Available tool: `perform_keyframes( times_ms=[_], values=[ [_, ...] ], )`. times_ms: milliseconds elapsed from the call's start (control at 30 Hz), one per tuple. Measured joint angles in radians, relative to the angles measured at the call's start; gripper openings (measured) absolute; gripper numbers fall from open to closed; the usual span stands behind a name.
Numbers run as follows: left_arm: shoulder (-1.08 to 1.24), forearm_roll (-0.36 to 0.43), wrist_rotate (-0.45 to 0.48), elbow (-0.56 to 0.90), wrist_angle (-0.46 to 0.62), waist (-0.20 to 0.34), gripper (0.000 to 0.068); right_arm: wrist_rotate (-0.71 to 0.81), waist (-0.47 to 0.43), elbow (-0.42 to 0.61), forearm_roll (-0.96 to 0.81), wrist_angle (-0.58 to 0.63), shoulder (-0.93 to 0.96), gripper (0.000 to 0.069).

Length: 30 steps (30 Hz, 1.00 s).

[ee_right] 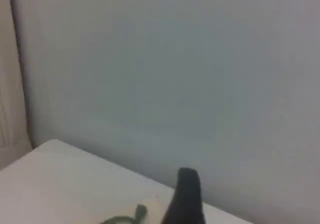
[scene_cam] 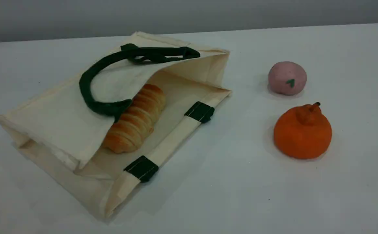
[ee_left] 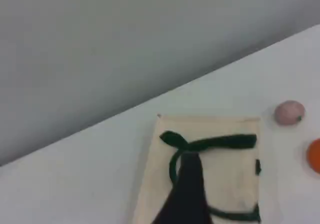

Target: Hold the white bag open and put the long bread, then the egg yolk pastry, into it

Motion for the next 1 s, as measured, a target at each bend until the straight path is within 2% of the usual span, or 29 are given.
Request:
perform_keyframes(
  times_ms=[167, 300, 533, 600, 733, 867, 1000],
  values=[
    [-0.210, 0.014, 0.000, 0.167, 0.000, 0.000, 0.0594, 0.012, 0.055, 0.101, -0.032, 0.060, -0.151, 0.0568],
    [-0.395, 0.013, -0.002, 0.296, 0.000, 0.000, 0.0594, 0.011, 0.090, 0.220, -0.086, 0.034, -0.301, 0.0568],
    [-0.693, 0.009, -0.059, 0.532, -0.001, 0.000, 0.0594, 0.099, 0.102, 0.473, -0.209, 0.058, -0.556, 0.0568],
    [-0.755, 0.009, -0.065, 0.609, -0.001, 0.000, 0.0594, 0.131, 0.102, 0.559, -0.241, 0.031, -0.610, 0.0568],
    [-0.796, 0.009, -0.084, 0.761, -0.002, 0.000, 0.0594, 0.185, 0.102, 0.731, -0.296, 0.012, -0.637, 0.0568],
    [-0.795, 0.011, -0.083, 0.894, -0.055, 0.000, 0.0594, 0.186, 0.102, 0.892, -0.306, -0.042, -0.637, 0.0568],
    [-0.795, 0.012, -0.083, 0.979, -0.074, 0.000, 0.0594, 0.186, 0.102, 1.022, -0.338, -0.086, -0.637, 0.0568]
  ],
)
